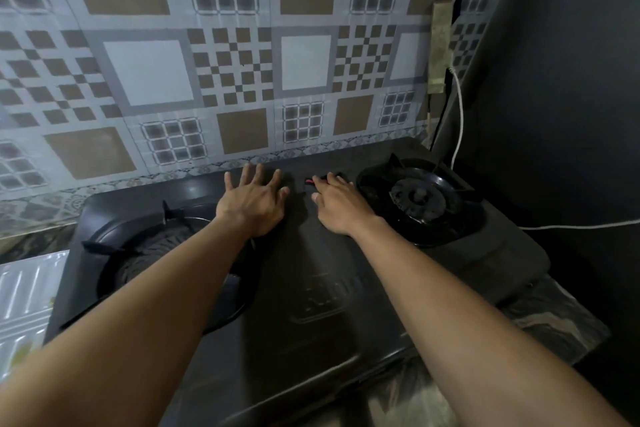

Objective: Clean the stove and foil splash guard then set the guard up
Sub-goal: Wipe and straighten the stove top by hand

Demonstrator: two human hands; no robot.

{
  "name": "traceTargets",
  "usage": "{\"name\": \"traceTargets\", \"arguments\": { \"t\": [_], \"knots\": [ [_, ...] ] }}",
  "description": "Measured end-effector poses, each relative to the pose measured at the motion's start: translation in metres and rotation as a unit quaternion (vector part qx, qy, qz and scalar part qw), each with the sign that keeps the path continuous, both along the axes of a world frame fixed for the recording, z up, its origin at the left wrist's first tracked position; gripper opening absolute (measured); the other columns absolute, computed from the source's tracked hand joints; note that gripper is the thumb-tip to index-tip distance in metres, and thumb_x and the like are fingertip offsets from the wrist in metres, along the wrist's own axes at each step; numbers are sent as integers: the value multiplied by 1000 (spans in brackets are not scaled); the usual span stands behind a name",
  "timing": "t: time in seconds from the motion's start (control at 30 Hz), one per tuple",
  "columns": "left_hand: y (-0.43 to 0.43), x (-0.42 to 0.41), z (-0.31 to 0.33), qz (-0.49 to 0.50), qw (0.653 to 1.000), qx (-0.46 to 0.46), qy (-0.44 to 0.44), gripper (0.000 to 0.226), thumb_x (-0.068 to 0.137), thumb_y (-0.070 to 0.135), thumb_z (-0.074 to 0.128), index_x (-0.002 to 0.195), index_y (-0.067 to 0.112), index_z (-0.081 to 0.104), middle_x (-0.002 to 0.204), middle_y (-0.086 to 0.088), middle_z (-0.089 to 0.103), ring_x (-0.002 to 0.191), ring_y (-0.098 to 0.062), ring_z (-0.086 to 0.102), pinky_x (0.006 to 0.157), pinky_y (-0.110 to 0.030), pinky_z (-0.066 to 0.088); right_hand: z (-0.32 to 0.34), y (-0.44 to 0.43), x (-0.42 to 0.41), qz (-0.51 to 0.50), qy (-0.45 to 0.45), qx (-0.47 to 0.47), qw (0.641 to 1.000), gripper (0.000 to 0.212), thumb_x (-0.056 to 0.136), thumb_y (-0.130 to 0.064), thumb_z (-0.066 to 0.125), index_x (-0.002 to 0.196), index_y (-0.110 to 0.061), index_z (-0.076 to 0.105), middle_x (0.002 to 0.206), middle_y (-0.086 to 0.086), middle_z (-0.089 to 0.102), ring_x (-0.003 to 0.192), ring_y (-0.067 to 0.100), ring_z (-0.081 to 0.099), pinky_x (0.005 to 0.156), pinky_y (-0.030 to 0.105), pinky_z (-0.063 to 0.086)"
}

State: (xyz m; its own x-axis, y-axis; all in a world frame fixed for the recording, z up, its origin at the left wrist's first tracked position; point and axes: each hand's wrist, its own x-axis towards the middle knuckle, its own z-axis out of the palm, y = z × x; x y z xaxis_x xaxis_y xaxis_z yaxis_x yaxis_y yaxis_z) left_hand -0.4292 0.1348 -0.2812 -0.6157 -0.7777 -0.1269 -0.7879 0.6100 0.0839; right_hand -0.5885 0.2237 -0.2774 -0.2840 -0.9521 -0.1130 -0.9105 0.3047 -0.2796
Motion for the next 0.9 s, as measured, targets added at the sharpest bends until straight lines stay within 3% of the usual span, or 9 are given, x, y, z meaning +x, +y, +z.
{"name": "traceTargets", "arguments": {
  "t": [0.17,0.27,0.37,0.57,0.7,0.9],
  "knots": [
    [10,11,7,-2,999,-17,-34,64,101,58,13,159,32,2,168,-8,2,153,-36,4,119,-61,14,6,-29,0,-11,-1,20,1000,58,107,-36,26,159,-17,9,165,17,7,152,33,6,122,48,4],
    [14,17,6,-15,998,-40,-46,66,100,61,11,159,34,-1,168,-7,0,153,-35,4,120,-59,15,10,-43,-3,-43,-5,22,999,61,106,-40,23,159,-19,2,165,16,0,152,33,0,122,49,0],
    [-15,-24,-14,21,997,11,-68,67,98,63,8,158,36,-6,168,-5,-5,154,-33,0,120,-62,9,-12,-96,-52,-82,-13,70,994,63,105,-43,20,158,-20,-3,165,15,-5,152,34,-4,121,49,-4],
    [-10,-32,-5,32,998,-2,-53,67,99,61,8,158,32,-8,167,-10,-13,152,-35,-14,118,-64,-10,-6,-110,-64,-176,-10,89,980,69,105,-46,22,157,-14,-9,163,21,-13,150,40,-10,121,51,-7],
    [-4,-36,-13,44,998,37,1,65,101,58,10,158,33,-8,166,-11,-14,151,-35,-18,117,-63,-13,2,-120,-65,-223,-38,115,967,74,104,-49,26,157,-13,-11,163,21,-15,150,40,-11,121,51,-8],
    [-8,-38,-25,51,998,38,8,66,99,61,10,157,38,-11,166,-7,-17,151,-32,-19,117,-63,-13,4,-129,-99,-276,-38,109,954,74,103,-49,25,157,-10,-9,163,22,-11,150,41,-10,120,51,-10]
  ]
}}
